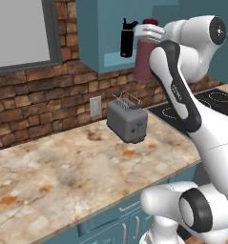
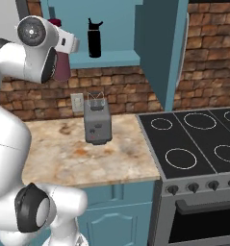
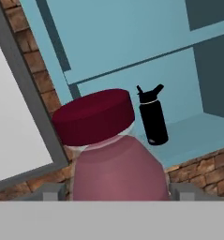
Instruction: Pick the juice, water bottle from the counter and place them in the open cabinet.
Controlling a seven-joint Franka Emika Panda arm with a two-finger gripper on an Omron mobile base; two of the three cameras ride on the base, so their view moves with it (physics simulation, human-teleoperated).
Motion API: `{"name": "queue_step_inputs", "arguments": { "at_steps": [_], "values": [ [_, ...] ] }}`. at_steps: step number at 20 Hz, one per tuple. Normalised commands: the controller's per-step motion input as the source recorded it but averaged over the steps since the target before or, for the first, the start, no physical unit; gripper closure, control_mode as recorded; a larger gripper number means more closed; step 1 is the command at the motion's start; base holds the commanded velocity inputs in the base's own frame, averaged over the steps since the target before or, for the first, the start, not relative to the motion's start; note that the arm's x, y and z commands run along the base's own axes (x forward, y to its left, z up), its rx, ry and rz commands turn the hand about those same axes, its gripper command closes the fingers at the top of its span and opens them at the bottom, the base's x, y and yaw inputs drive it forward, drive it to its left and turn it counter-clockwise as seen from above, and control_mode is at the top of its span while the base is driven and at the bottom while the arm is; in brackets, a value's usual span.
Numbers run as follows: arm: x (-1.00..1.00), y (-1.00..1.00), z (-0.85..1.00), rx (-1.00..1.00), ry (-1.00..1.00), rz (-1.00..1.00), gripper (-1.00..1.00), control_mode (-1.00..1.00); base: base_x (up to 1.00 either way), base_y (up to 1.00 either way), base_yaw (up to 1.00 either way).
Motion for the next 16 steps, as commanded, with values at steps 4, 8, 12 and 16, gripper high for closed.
{"name": "queue_step_inputs", "arguments": {
  "at_steps": [4, 8, 12, 16],
  "values": [
    [0.30, 0.00, -0.21, 0.00, -0.02, 0.03, 1.00, -1.00, 0.00, 0.00, 0.00],
    [0.22, 0.00, -0.09, 0.00, -0.05, 0.03, 1.00, -1.00, 0.00, 0.00, 0.00],
    [0.36, 0.00, -0.02, 0.00, -0.02, 0.06, 1.00, -1.00, 0.00, 0.00, 0.00],
    [0.50, -0.01, 0.00, 0.00, 0.00, 0.08, 1.00, -1.00, 0.00, 0.00, 0.00]
  ]
}}
